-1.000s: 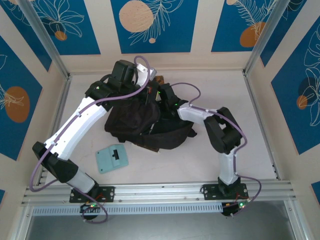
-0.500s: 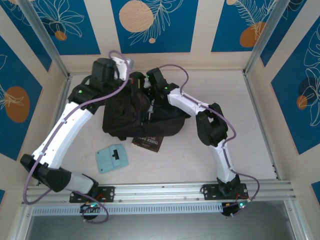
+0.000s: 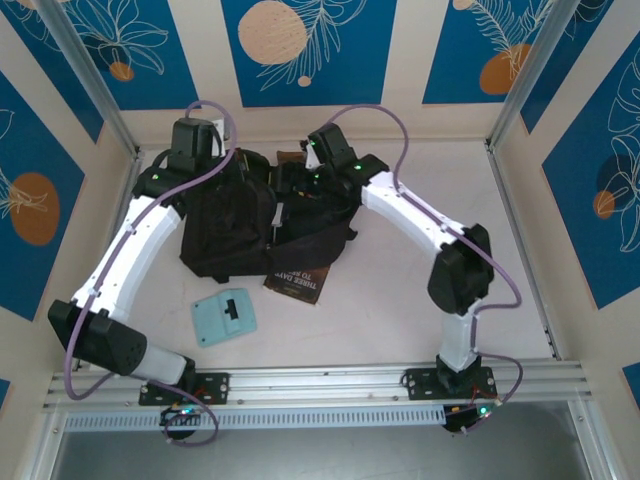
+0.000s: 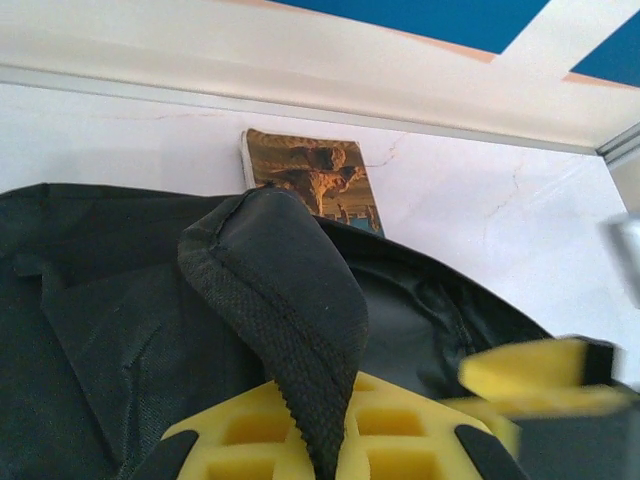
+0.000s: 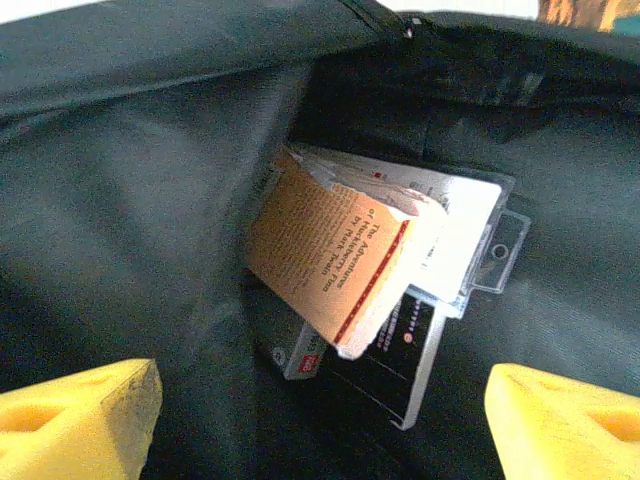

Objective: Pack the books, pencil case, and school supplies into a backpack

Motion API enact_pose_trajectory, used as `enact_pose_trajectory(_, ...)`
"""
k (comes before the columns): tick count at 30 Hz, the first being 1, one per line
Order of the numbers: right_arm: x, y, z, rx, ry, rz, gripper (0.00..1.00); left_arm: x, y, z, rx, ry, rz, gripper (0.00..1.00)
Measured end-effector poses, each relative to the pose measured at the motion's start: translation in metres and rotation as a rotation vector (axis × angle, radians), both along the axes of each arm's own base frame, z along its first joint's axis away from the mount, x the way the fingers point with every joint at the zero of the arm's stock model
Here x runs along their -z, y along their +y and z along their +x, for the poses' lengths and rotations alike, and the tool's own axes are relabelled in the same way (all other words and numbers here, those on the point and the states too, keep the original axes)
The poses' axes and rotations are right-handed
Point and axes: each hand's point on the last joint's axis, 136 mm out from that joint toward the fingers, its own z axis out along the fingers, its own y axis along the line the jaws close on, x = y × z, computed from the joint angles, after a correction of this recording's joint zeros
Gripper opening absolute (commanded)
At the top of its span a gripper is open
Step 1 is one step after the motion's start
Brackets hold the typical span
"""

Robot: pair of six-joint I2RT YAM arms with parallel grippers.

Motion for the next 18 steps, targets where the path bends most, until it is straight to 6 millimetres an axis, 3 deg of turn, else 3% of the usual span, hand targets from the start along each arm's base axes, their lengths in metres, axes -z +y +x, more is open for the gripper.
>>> enact_pose_trajectory(5,-0.016,-0.024,-0.015,0.027,-0.064,-0.037,0.85,0.012,-0.004,0.010,-0.001,0.026,-0.027,0.00)
enact_pose_trajectory(10,0.013,-0.049,-0.036,0.037,-0.025,-0.082,0.75,0.028,-0.008,0.011,0.012,0.061,-0.034,0.00)
enact_pose_trajectory(14,0.030,-0.056,-0.055,-0.001,-0.002,-0.070,0.70,0.043,-0.018,0.017,0.047,0.099,-0.056,0.01)
enact_pose_trajectory(18,0.036,-0.053,-0.086,-0.074,-0.015,-0.037,0.68,0.070,-0.032,0.022,0.098,0.174,-0.083,0.14)
